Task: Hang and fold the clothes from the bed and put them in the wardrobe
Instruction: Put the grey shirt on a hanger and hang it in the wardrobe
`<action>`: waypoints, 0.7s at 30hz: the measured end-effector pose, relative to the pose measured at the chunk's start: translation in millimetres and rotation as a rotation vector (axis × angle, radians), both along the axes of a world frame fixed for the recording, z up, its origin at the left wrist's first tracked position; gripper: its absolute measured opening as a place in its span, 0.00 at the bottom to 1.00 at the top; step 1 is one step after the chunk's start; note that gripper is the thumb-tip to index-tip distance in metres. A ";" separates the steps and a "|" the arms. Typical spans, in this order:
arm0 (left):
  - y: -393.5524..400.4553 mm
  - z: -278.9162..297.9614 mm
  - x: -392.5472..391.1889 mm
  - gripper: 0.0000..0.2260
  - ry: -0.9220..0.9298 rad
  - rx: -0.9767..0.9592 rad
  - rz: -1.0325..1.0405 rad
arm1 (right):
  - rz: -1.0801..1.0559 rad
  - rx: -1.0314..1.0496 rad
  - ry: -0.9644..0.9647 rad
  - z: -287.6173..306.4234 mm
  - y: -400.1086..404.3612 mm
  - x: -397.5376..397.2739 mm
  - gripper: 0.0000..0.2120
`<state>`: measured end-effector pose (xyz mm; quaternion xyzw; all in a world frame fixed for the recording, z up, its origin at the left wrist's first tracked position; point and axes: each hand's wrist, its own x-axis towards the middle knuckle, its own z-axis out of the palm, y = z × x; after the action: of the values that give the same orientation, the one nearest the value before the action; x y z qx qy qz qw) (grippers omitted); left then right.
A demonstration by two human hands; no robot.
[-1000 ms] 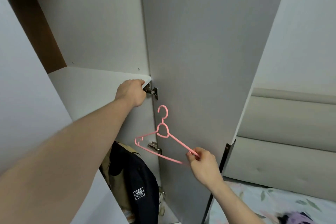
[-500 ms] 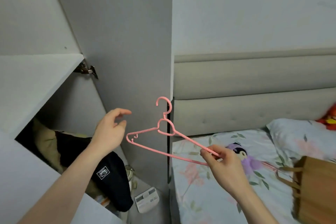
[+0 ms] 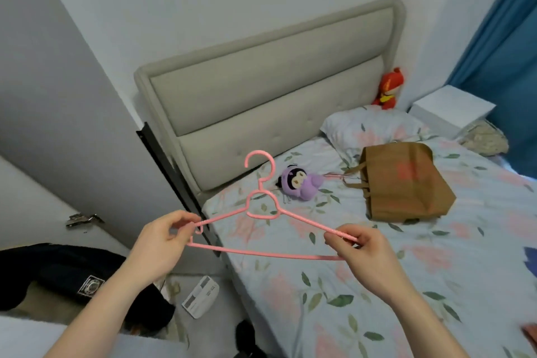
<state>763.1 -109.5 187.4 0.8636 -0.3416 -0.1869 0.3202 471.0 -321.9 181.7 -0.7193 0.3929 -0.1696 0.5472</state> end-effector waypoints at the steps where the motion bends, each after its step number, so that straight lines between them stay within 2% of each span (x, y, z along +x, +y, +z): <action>1: -9.7 -2.7 -9.6 0.08 0.003 0.008 -0.044 | -0.031 0.011 0.009 -2.0 0.8 -18.3 0.12; 7: -71.1 -17.6 -48.0 0.05 0.041 0.072 -0.328 | -0.298 0.089 0.037 -9.9 4.5 -113.4 0.08; 15: -161.8 -24.5 -96.8 0.07 0.059 0.035 -0.629 | -0.563 0.030 0.182 -24.2 24.2 -180.0 0.11; 18: -180.1 -39.0 -111.5 0.09 0.086 0.018 -0.729 | -0.584 0.070 0.287 -34.1 46.1 -194.5 0.08; 21: -190.5 -55.2 -126.0 0.10 0.114 0.013 -0.825 | -0.547 0.107 0.394 -36.2 69.9 -198.2 0.10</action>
<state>637.1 -300.1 132.3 0.6446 -0.6394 -0.3493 0.2316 272.8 -251.9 145.5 -0.5765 0.6778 -0.1468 0.4321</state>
